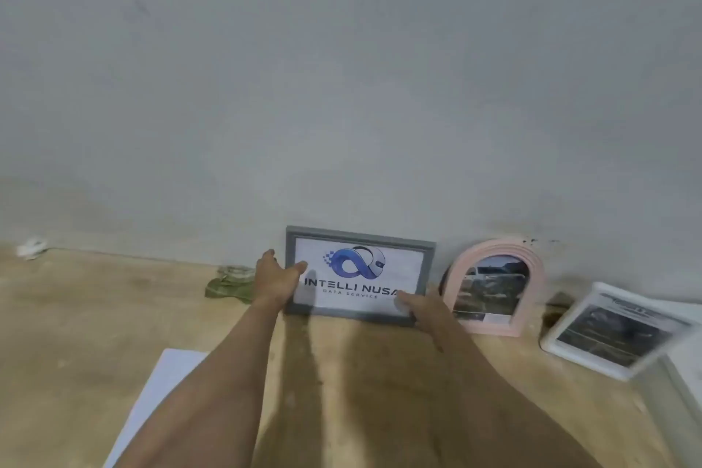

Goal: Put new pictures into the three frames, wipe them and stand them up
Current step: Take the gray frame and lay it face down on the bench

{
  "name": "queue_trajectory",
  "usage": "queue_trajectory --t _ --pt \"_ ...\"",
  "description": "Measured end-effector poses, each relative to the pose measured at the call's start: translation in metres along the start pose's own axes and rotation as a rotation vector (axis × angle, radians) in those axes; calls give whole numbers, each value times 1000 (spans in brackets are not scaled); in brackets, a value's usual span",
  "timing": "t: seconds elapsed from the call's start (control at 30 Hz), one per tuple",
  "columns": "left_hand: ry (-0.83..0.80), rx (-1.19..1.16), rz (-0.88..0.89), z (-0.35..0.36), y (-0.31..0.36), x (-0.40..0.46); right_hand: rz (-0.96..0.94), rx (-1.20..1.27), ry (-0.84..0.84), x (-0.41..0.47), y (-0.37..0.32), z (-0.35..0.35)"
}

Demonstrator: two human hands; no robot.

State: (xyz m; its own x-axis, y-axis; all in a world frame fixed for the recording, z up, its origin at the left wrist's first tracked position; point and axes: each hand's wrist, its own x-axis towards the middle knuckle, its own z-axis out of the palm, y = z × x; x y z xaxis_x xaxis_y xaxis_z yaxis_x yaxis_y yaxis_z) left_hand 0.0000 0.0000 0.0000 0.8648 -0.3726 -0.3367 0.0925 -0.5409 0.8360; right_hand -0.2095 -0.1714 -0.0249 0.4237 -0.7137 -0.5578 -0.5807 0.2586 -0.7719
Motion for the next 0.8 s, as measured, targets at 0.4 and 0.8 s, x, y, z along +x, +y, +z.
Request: queue_trajectory --t 0.4,0.8 --pt "-15 79 19 29 -44 68 32 -63 216 44 15 11" --pt "-24 203 10 4 -78 -24 -65 110 -18 -46 41 -53"
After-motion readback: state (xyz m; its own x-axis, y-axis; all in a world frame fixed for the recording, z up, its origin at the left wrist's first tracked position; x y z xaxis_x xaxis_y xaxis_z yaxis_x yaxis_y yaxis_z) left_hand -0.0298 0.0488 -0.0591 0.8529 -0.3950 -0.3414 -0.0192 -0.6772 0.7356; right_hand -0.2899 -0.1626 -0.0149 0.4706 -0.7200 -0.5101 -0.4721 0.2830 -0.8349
